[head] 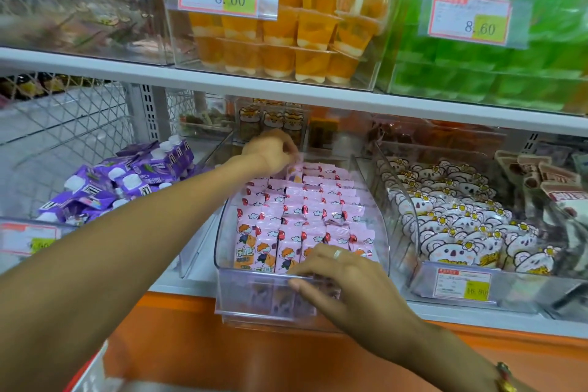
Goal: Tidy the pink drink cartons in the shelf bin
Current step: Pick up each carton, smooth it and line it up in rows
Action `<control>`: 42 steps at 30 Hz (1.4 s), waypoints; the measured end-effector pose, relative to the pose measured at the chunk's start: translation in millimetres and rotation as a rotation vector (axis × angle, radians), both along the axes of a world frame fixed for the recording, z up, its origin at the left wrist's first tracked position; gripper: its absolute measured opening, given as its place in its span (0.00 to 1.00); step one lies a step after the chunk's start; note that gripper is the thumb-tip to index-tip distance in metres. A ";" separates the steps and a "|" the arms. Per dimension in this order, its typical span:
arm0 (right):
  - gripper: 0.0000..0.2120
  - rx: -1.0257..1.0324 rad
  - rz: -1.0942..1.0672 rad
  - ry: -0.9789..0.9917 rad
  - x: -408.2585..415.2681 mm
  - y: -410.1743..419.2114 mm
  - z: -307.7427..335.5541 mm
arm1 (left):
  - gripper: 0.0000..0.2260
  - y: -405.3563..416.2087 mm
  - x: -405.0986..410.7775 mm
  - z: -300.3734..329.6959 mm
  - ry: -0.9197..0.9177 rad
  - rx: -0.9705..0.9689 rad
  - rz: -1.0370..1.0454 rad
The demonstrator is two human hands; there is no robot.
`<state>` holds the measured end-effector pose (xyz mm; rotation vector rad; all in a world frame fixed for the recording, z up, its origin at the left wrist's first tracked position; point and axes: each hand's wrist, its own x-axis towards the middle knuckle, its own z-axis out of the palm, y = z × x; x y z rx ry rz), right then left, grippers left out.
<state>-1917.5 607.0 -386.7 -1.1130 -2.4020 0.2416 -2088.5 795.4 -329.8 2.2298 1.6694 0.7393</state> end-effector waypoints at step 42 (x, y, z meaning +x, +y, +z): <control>0.14 -0.770 -0.167 0.895 -51.0 13.1 37.8 | 0.16 -180.0 -32.7 -28.3 -0.877 0.001 -0.119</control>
